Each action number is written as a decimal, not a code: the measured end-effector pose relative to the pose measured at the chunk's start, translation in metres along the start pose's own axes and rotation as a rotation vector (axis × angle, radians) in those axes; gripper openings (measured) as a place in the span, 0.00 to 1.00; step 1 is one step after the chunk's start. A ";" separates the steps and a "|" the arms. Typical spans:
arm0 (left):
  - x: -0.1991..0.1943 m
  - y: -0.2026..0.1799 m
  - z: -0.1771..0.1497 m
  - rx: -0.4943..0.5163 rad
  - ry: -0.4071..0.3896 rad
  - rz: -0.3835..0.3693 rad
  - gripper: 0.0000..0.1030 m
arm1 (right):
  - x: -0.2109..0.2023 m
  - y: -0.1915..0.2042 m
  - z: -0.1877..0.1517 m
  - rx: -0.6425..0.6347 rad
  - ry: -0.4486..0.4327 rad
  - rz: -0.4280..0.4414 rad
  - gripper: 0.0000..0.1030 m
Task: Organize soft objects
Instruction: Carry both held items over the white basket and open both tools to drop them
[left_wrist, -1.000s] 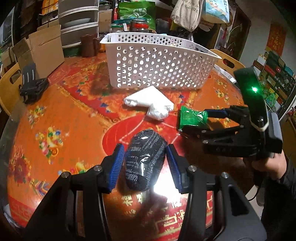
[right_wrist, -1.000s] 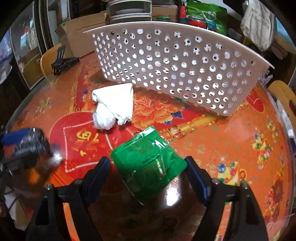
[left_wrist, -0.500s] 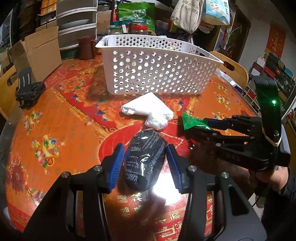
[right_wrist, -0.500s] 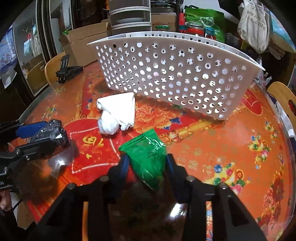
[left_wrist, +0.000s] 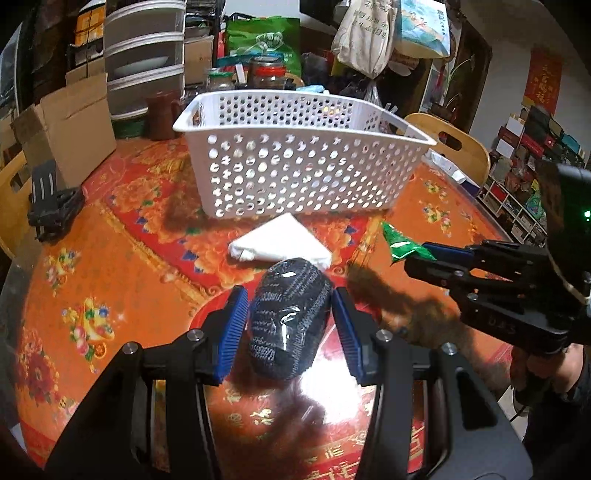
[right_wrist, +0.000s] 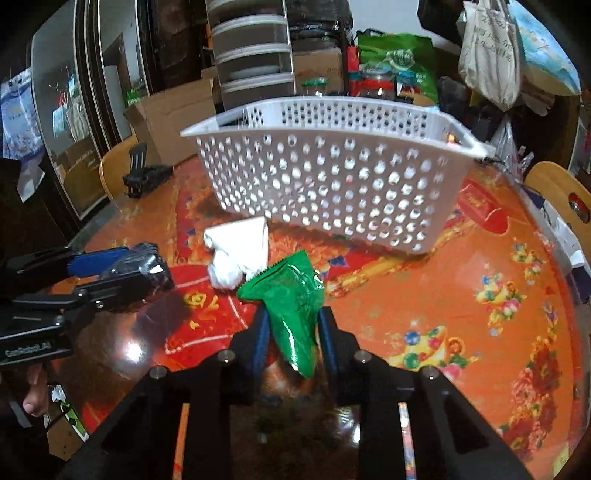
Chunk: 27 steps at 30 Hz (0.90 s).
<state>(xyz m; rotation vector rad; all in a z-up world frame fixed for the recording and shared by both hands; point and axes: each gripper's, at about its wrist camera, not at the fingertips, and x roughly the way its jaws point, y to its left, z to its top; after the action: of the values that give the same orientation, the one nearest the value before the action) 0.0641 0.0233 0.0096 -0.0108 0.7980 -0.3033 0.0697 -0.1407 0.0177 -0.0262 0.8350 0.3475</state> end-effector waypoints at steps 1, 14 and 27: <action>-0.001 -0.002 0.002 0.005 -0.005 -0.002 0.44 | -0.004 -0.001 0.001 0.003 -0.009 -0.001 0.24; -0.020 -0.011 0.061 0.034 -0.098 -0.033 0.44 | -0.070 -0.015 0.051 0.006 -0.153 -0.013 0.24; 0.048 0.013 0.199 -0.032 0.001 -0.018 0.44 | -0.027 -0.047 0.148 0.022 -0.068 -0.044 0.24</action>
<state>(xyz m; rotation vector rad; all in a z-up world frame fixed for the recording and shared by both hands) 0.2400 0.0017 0.1135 -0.0484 0.8037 -0.3077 0.1744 -0.1690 0.1322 -0.0128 0.7700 0.2960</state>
